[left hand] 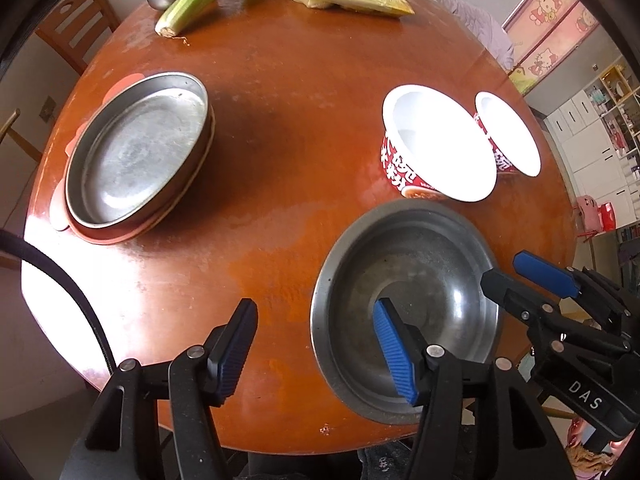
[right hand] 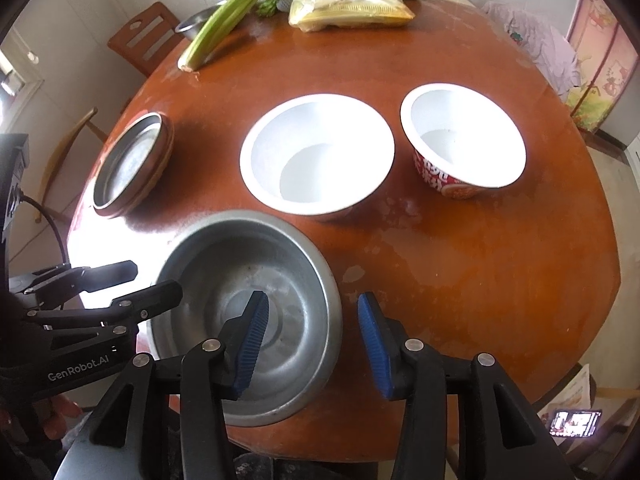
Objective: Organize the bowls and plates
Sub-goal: 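Lower the steel bowl onto the table and open the left tool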
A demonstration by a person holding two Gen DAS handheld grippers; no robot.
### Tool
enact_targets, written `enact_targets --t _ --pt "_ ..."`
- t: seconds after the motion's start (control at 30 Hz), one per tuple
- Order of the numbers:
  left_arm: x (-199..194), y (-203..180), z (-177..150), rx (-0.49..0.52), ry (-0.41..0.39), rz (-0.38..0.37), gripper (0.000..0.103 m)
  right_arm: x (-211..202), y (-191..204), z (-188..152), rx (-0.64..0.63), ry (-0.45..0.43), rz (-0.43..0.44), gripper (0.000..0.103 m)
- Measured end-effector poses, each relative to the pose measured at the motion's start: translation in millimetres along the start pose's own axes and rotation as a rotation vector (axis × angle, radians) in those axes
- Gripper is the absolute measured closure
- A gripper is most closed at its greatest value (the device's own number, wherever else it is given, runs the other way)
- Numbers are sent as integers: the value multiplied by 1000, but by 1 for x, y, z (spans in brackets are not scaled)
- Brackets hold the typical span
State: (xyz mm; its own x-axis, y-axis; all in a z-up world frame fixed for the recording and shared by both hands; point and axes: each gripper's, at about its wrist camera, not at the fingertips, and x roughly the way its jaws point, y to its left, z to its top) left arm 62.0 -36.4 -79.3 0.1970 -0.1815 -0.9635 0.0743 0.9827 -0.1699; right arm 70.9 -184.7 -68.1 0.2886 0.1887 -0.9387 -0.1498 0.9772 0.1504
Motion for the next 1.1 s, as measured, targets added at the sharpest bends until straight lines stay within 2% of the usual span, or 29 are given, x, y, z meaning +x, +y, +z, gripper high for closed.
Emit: enact_targets --t 0.13,0.3,0.7,1.1 --pt "-7 2 0 -6 -14 8 41 -8 4 2 1 -24 4 53" --pt "-18 2 2 12 -25 58 41 -19 8 6 -2 -53 4 52" --pt "-59 -1 22 14 -116 39 41 -53 4 22 2 -137 -1 52" --pt "-80 -17 42 53 -186 54 41 -72 -10 35 34 -187 3 51"
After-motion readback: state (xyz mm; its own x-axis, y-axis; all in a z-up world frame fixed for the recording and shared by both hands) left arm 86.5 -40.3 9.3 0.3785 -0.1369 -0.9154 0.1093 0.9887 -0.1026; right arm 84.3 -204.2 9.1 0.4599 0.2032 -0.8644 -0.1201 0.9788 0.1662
